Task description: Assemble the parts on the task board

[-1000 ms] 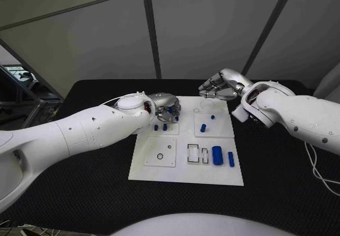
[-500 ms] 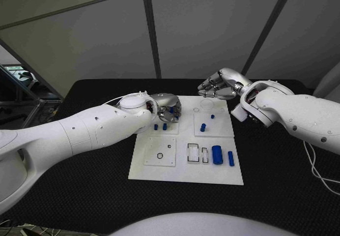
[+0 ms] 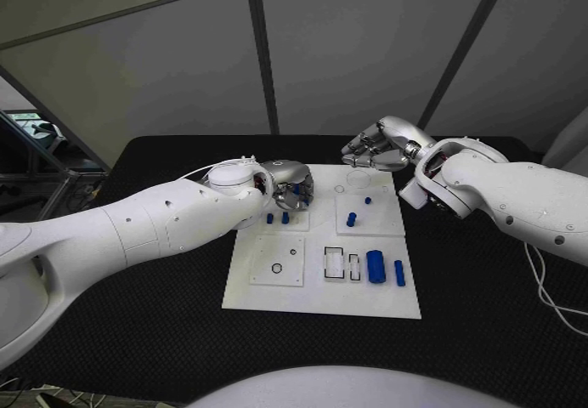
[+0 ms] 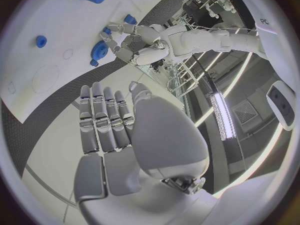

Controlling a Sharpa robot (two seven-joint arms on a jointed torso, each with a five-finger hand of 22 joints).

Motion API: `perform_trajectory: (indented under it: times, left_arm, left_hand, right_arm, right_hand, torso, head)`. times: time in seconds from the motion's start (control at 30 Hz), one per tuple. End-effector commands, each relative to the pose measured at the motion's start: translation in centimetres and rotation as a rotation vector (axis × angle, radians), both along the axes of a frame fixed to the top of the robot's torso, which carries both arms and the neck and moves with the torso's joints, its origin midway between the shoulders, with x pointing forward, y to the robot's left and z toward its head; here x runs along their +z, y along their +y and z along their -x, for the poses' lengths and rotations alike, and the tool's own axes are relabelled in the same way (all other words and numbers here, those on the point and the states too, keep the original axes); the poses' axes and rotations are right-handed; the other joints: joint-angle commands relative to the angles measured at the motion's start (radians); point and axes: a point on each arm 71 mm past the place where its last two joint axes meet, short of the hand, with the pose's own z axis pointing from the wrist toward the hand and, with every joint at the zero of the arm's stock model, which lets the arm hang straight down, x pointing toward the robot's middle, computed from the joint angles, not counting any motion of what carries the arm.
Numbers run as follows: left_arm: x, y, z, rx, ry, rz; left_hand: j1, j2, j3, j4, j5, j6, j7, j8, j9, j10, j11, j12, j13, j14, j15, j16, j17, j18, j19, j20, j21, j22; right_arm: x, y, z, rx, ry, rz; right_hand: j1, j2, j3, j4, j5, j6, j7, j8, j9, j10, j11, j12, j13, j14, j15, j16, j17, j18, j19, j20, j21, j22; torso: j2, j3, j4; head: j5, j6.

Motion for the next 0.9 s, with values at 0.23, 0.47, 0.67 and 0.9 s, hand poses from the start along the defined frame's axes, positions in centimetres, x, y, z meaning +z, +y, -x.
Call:
perform_trajectory:
  times: [0.23, 0.47, 0.67, 0.9]
  left_arm:
    - [0.0, 0.2, 0.1, 0.003, -0.001, 0.002]
    - [0.5, 0.7, 0.6, -0.007, -0.017, 0.044]
    - [1.8, 1.9, 0.9, 0.008, -0.042, 0.103]
    - [3.9, 4.0, 1.2, 0.040, -0.068, 0.153]
  left_hand:
    - [0.003, -0.005, 0.033, -0.019, 0.001, 0.023, 0.008, -0.018, -0.003, 0.020, 0.005, -0.021, -0.004, 0.011, 0.003, 0.009, 0.000, -0.111, 0.014, -0.001, 0.019, 0.017]
    - [-0.011, -0.012, 0.042, -0.021, 0.000, 0.028, 0.012, -0.029, -0.005, 0.025, 0.007, -0.035, -0.008, 0.012, 0.005, 0.009, -0.004, -0.111, 0.014, 0.001, 0.021, 0.021]
    - [-0.014, -0.013, 0.045, -0.022, 0.000, 0.031, 0.012, -0.031, -0.005, 0.028, 0.007, -0.038, -0.008, 0.013, 0.006, 0.011, -0.003, -0.112, 0.015, 0.001, 0.023, 0.023]
    - [-0.016, -0.014, 0.049, -0.025, 0.000, 0.037, 0.012, -0.033, -0.005, 0.034, 0.007, -0.041, -0.008, 0.015, 0.005, 0.013, -0.001, -0.113, 0.018, 0.001, 0.028, 0.028]
  right_arm:
    - [0.1, 0.1, 0.0, 0.008, -0.001, -0.004]
    - [0.1, -0.1, 0.0, 0.001, -0.001, -0.002]
    - [0.1, -0.3, -0.1, -0.006, -0.003, -0.001]
    - [0.1, -0.5, -0.1, -0.011, -0.004, 0.000]
  right_hand:
    - [-0.006, 0.005, 0.006, -0.001, 0.002, -0.005, 0.001, -0.001, 0.000, -0.004, -0.001, 0.005, -0.001, 0.000, -0.006, -0.001, -0.001, 0.013, 0.007, 0.002, -0.005, -0.001]
    - [-0.005, 0.006, 0.008, -0.001, 0.003, -0.005, 0.001, -0.001, 0.000, -0.004, -0.001, 0.005, -0.001, 0.000, -0.006, -0.001, -0.002, 0.013, 0.008, 0.002, -0.006, -0.002]
    - [-0.005, 0.006, 0.008, -0.001, 0.003, -0.005, 0.001, -0.001, 0.000, -0.004, -0.001, 0.005, -0.001, 0.000, -0.006, -0.001, -0.002, 0.013, 0.008, 0.002, -0.006, -0.002]
    - [-0.005, 0.006, 0.008, -0.001, 0.003, -0.005, 0.001, -0.001, 0.000, -0.004, -0.001, 0.005, -0.001, 0.000, -0.006, -0.001, -0.002, 0.013, 0.008, 0.002, -0.006, -0.002]
  torso:
    - [0.000, -0.0009, -0.0003]
    - [-0.002, -0.0006, -0.0003]
    - [-0.002, -0.0010, 0.0030]
    - [-0.005, -0.0022, 0.0084]
  head:
    - [-0.001, 0.000]
    - [0.003, 0.000]
    - [0.004, 0.001]
    - [0.005, 0.003]
